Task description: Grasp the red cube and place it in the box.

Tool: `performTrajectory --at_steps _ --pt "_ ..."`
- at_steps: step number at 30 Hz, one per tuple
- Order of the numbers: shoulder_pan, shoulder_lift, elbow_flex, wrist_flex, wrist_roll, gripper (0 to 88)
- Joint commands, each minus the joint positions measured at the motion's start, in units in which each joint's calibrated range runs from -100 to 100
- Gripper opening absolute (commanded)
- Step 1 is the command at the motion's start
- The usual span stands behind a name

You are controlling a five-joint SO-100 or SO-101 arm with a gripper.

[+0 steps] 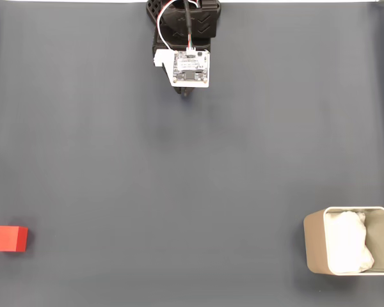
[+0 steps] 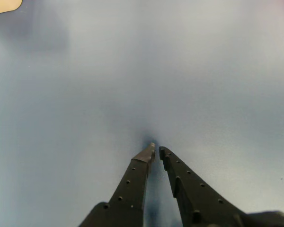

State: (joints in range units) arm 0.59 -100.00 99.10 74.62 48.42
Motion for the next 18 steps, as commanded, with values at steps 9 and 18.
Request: performTrajectory --at_steps 9,18 --pt "-0.38 0.00 0.72 1.20 0.34 0.8" --pt "-0.38 0.00 0.72 1.12 0.29 0.0"
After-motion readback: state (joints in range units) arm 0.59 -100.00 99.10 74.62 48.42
